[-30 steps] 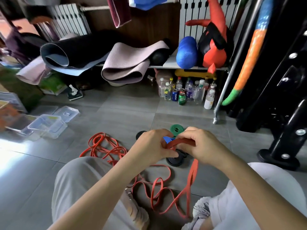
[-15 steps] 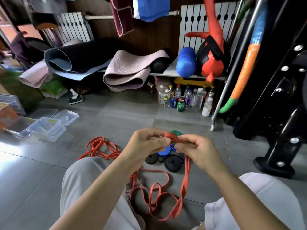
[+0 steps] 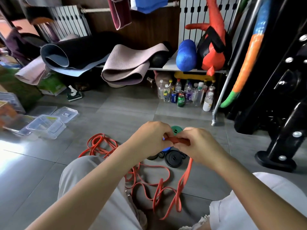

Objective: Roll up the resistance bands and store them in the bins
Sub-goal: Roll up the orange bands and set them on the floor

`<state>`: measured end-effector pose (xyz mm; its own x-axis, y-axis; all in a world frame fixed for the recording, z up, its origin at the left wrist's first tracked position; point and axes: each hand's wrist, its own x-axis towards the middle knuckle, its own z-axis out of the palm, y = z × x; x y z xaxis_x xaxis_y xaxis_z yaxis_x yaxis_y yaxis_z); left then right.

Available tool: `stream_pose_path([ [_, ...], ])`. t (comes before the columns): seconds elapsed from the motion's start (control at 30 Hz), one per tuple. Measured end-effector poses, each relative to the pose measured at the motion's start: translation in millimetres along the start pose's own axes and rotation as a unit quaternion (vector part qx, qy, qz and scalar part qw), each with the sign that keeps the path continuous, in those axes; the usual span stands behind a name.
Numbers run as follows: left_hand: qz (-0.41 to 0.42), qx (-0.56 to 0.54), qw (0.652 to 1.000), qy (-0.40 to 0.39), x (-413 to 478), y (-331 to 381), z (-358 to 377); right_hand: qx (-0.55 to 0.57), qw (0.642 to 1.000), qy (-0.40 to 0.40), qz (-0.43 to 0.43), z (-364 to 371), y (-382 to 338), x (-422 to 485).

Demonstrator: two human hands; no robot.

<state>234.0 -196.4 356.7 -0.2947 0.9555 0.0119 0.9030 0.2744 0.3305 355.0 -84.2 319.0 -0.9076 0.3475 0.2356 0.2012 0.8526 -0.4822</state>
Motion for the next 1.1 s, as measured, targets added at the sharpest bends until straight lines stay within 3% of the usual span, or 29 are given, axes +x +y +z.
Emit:
stream_pose_path([
  [0.13,0.003,-0.061,0.998,0.024,0.3,-0.5,-2.0,0.129,0.989,0.011,0.068,-7.7,9.4,0.8],
  [0.23,-0.041,-0.272,0.96,0.057,-3.9,-6.3,2.2,0.343,0.93,0.028,0.127,-6.3,16.2,-4.7],
  [0.33,-0.076,-0.461,0.881,0.067,-6.5,-6.6,15.5,0.457,0.878,0.061,0.131,6.7,14.9,-10.2],
  [0.43,-0.104,-0.655,0.746,0.061,-8.5,0.3,35.1,0.512,0.845,0.094,0.123,20.1,8.8,-11.3],
  [0.47,-0.118,-0.68,0.721,0.059,-8.8,1.9,39.9,0.501,0.851,0.103,0.12,22.3,9.1,-11.9],
  [0.5,-0.13,-0.666,0.732,0.059,-8.7,1.8,41.3,0.477,0.865,0.106,0.117,22.8,10.2,-12.6],
  [0.6,-0.117,-0.407,0.904,0.056,-4.3,-5.9,32.1,0.343,0.931,0.081,0.099,20.1,19.2,-13.4],
  [0.63,-0.092,-0.309,0.945,0.047,-2.9,-8.3,26.1,0.297,0.949,0.066,0.088,19.1,22.1,-12.6],
  [0.73,-0.036,-0.171,0.984,0.021,0.8,-8.3,11.2,0.209,0.975,0.048,0.052,13.5,23.4,-7.6],
  [0.8,-0.032,-0.204,0.977,0.047,3.5,-7.5,5.1,0.268,0.959,0.061,0.073,6.2,20.9,-4.7],
  [0.9,-0.044,-0.364,0.924,0.109,5.2,-5.6,2.8,0.352,0.928,0.069,0.099,-1.4,17.8,-3.4],
  [0.97,-0.053,-0.481,0.864,0.135,6.2,-3.3,8.9,0.385,0.913,0.088,0.099,-2.0,14.1,-3.3],
  [1.1,-0.088,-0.751,0.645,0.11,8.9,5.8,29.6,0.489,0.854,0.149,0.093,2.0,8.9,1.1],
])
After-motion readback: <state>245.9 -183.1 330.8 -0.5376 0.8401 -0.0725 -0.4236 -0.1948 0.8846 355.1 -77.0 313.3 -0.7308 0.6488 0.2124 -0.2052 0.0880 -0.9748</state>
